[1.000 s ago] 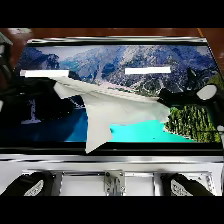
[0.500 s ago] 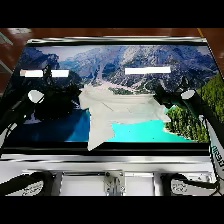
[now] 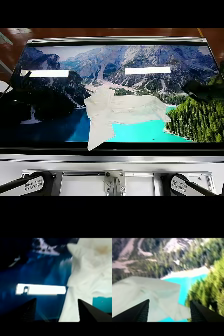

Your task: Fold the shirts.

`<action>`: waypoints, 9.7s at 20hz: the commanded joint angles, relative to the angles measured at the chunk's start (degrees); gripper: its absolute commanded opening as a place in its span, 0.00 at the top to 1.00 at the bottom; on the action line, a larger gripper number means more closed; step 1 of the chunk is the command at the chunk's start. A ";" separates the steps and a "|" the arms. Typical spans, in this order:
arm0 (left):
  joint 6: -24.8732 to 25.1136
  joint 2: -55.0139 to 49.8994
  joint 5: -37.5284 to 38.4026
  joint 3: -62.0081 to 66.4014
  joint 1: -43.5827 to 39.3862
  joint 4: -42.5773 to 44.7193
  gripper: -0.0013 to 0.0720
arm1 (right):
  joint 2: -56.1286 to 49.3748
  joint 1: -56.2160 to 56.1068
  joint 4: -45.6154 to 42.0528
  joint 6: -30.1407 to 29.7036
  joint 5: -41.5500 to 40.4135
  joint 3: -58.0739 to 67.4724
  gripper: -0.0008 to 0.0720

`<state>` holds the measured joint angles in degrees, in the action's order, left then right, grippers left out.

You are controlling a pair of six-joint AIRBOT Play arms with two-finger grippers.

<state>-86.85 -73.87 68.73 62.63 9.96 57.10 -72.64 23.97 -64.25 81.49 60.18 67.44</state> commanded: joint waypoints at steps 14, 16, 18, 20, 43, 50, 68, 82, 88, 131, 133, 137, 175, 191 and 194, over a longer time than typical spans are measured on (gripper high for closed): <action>6.43 -7.13 -13.51 -23.50 -23.19 -17.11 0.16 | -7.67 9.14 5.95 -6.19 19.39 -4.96 0.14; 8.17 -8.35 -15.21 -23.50 -24.76 -21.24 0.16 | -8.68 9.14 5.92 -6.34 19.28 -4.96 0.14; 8.41 -9.18 -16.50 -23.50 -25.90 -23.76 0.17 | -9.62 9.01 5.88 -6.95 19.19 -4.96 0.14; 8.15 -9.92 -18.10 -23.50 -27.02 -24.87 0.18 | -10.67 8.50 5.97 -7.06 18.43 -4.96 0.14; 11.04 9.64 -16.24 -17.92 -15.67 -17.35 0.94 | -16.39 -9.75 9.57 -9.81 5.29 3.19 0.91; 10.47 28.22 -16.24 25.38 -2.05 -7.34 0.94 | 9.40 -9.73 12.57 -9.94 -0.11 25.77 0.91; 7.08 32.35 6.71 40.35 6.49 6.40 0.93 | 24.79 -9.75 -6.45 2.08 22.88 29.68 0.91; 9.75 2.51 -17.97 10.67 -1.11 -3.69 0.93 | -21.42 -11.54 14.51 5.75 -10.49 20.87 0.90; 9.64 -11.15 -20.83 10.67 -7.98 -3.74 0.93 | -29.66 -16.15 14.27 5.73 -17.40 20.87 0.90; 18.73 -3.78 -27.19 -28.87 -13.55 -30.80 0.93 | -31.63 0.02 10.49 -1.14 7.58 9.81 0.08; 18.80 -2.86 -27.10 -28.09 -13.55 -30.77 0.93 | -32.63 -2.05 11.06 -1.16 3.37 9.81 0.08; 19.80 1.11 -26.73 -27.30 -13.55 -30.77 0.93 | -32.63 -3.98 11.61 0.37 -4.37 9.81 0.17; 5.95 36.79 23.32 49.77 10.43 1.86 0.93 | 37.79 -8.07 -21.42 -5.16 30.73 35.78 0.91; 15.32 -0.33 -33.40 -2.97 -3.06 -5.70 0.93 | -9.70 -13.64 2.03 -6.01 -27.30 -0.98 0.91; 15.28 -7.06 -42.62 -0.20 -5.84 -5.73 0.93 | -16.72 -18.91 0.76 -8.33 -37.92 1.27 0.91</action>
<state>-72.34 -73.56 39.29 60.93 7.09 52.29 -81.91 9.15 -65.65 75.77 36.36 67.09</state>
